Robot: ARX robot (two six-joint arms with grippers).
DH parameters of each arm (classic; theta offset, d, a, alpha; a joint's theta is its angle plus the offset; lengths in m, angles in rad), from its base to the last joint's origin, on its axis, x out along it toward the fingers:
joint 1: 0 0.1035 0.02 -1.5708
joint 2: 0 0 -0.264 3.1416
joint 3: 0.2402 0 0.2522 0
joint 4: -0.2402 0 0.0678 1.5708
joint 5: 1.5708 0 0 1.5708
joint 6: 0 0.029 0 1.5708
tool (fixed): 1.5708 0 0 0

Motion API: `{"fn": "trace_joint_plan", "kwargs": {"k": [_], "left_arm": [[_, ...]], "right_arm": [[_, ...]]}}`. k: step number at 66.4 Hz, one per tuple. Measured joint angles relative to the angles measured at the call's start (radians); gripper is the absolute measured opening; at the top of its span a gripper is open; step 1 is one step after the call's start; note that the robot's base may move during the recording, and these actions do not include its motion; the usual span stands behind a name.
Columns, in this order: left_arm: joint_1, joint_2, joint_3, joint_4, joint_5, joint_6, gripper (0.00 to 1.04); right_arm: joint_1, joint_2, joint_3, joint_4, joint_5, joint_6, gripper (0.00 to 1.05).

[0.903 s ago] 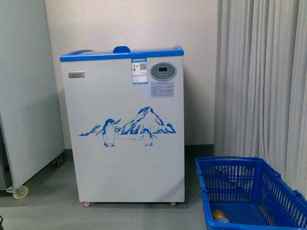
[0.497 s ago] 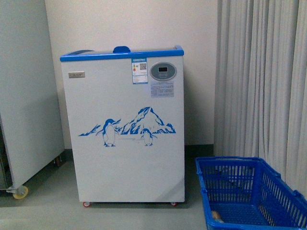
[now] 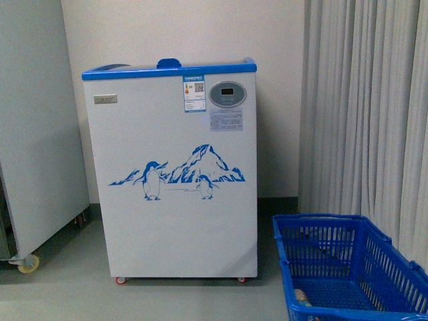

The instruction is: Put drink in fridge

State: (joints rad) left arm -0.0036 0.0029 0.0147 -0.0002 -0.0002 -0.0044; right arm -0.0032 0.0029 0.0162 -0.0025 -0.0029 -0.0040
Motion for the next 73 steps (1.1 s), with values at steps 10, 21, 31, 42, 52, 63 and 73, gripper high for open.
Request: {"fn": "trace_joint_plan", "kwargs": {"k": [10, 21, 31, 42, 52, 63, 73], "left_arm": [[0.0, 0.0, 0.0, 0.0, 0.0, 0.0, 0.97], [0.0, 0.0, 0.0, 0.0, 0.0, 0.0, 0.97], [0.0, 0.0, 0.0, 0.0, 0.0, 0.0, 0.97], [0.0, 0.0, 0.0, 0.0, 0.0, 0.0, 0.97], [0.0, 0.0, 0.0, 0.0, 0.0, 0.0, 0.97], [0.0, 0.0, 0.0, 0.0, 0.0, 0.0, 0.97], [0.0, 0.0, 0.0, 0.0, 0.0, 0.0, 0.97]], "right_arm": [[0.0, 0.0, 0.0, 0.0, 0.0, 0.0, 0.97], [0.0, 0.0, 0.0, 0.0, 0.0, 0.0, 0.97], [0.0, 0.0, 0.0, 0.0, 0.0, 0.0, 0.97], [0.0, 0.0, 0.0, 0.0, 0.0, 0.0, 0.97], [0.0, 0.0, 0.0, 0.0, 0.0, 0.0, 0.97], [0.0, 0.0, 0.0, 0.0, 0.0, 0.0, 0.97], [0.0, 0.0, 0.0, 0.0, 0.0, 0.0, 0.97]]}}
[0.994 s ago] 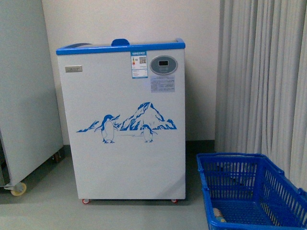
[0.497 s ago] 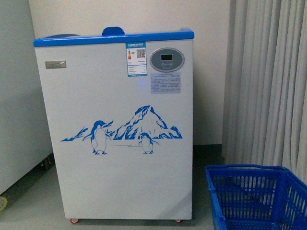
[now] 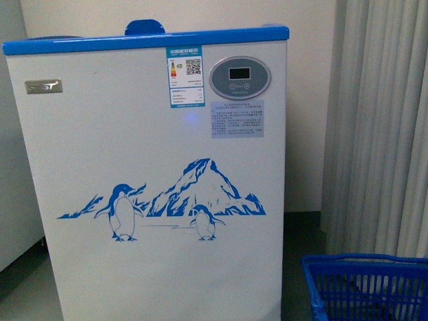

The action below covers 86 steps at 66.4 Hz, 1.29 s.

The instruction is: Put drink in fridge

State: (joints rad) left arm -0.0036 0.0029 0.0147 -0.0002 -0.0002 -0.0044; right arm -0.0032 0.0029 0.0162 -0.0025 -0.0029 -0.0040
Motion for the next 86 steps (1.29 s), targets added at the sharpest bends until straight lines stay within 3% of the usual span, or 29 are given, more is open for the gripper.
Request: {"fn": "trace_joint_plan", "kwargs": {"k": [31, 35, 38, 44, 51, 68, 86], "left_arm": [[0.0, 0.0, 0.0, 0.0, 0.0, 0.0, 0.97], [0.0, 0.0, 0.0, 0.0, 0.0, 0.0, 0.97], [0.0, 0.0, 0.0, 0.0, 0.0, 0.0, 0.97], [0.0, 0.0, 0.0, 0.0, 0.0, 0.0, 0.97], [0.0, 0.0, 0.0, 0.0, 0.0, 0.0, 0.97], [0.0, 0.0, 0.0, 0.0, 0.0, 0.0, 0.97], [0.0, 0.0, 0.0, 0.0, 0.0, 0.0, 0.97]], "right_arm": [[0.001, 0.003, 0.001, -0.003, 0.007, 0.003, 0.97], [0.003, 0.117, 0.075, -0.188, 0.07, 0.063, 0.97], [-0.069, 0.342, 0.157, -0.314, 0.054, 0.072, 0.97], [-0.229, 0.769, 0.199, -0.169, -0.063, 0.028, 0.97], [-0.286, 1.138, 0.265, 0.032, -0.123, -0.052, 0.97], [-0.276, 1.874, 0.459, 0.394, -0.171, -0.145, 0.97], [-0.205, 2.372, 0.698, 0.494, -0.185, -0.142, 0.97]]}}
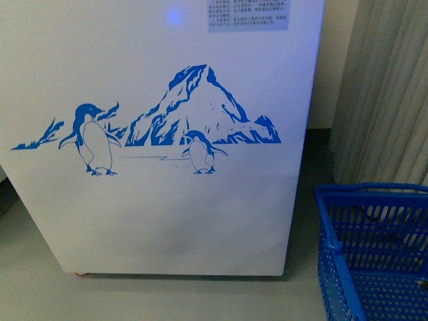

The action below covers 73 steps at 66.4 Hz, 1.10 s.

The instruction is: Put drink in fridge

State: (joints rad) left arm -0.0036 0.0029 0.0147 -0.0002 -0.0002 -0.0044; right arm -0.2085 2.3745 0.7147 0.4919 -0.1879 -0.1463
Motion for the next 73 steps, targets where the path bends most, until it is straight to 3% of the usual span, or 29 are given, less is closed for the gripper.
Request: {"fn": "trace_joint_plan", "kwargs": {"k": [14, 31, 42, 51, 60, 73], "left_arm": [[0.0, 0.0, 0.0, 0.0, 0.0, 0.0, 0.97], [0.0, 0.0, 0.0, 0.0, 0.0, 0.0, 0.97], [0.0, 0.0, 0.0, 0.0, 0.0, 0.0, 0.97], [0.0, 0.0, 0.0, 0.0, 0.0, 0.0, 0.97], [0.0, 0.0, 0.0, 0.0, 0.0, 0.0, 0.97], [0.0, 0.0, 0.0, 0.0, 0.0, 0.0, 0.97]], "right_arm": [[0.048, 0.319, 0.226, 0.0, 0.017, 0.032, 0.97], [0.09, 0.472, 0.371, -0.038, 0.069, 0.053, 0.97], [0.109, 0.579, 0.491, -0.122, 0.202, 0.06, 0.97], [0.105, 0.58, 0.497, -0.136, 0.224, 0.063, 0.81], [0.073, 0.52, 0.413, -0.079, 0.236, 0.079, 0.56], [0.008, 0.287, 0.216, -0.029, 0.239, 0.1, 0.45]]}}
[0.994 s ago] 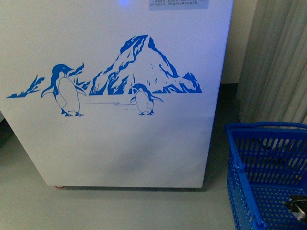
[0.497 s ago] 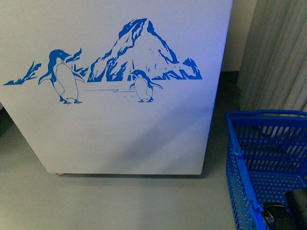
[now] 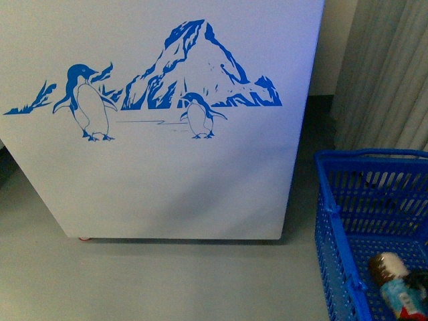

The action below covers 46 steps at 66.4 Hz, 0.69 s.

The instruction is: Put drink in fridge

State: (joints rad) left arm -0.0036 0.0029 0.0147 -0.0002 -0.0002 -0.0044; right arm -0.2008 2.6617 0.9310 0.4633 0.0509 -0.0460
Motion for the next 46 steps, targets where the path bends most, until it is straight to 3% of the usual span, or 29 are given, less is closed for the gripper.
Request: {"fn": "trace_joint_plan", "kwargs": {"k": [7, 12, 28, 46], "left_arm": [[0.0, 0.0, 0.0, 0.0, 0.0, 0.0, 0.97], [0.0, 0.0, 0.0, 0.0, 0.0, 0.0, 0.97], [0.0, 0.0, 0.0, 0.0, 0.0, 0.0, 0.97], [0.0, 0.0, 0.0, 0.0, 0.0, 0.0, 0.97]], "right_arm": [[-0.033, -0.35, -0.151, 0.003, -0.052, 0.0, 0.44], [-0.039, -0.71, -0.229, -0.082, -0.126, 0.008, 0.44], [-0.055, -1.571, -0.203, -0.363, -0.298, 0.099, 0.44], [-0.053, -1.979, -0.187, -0.523, -0.356, 0.146, 0.44]]}}
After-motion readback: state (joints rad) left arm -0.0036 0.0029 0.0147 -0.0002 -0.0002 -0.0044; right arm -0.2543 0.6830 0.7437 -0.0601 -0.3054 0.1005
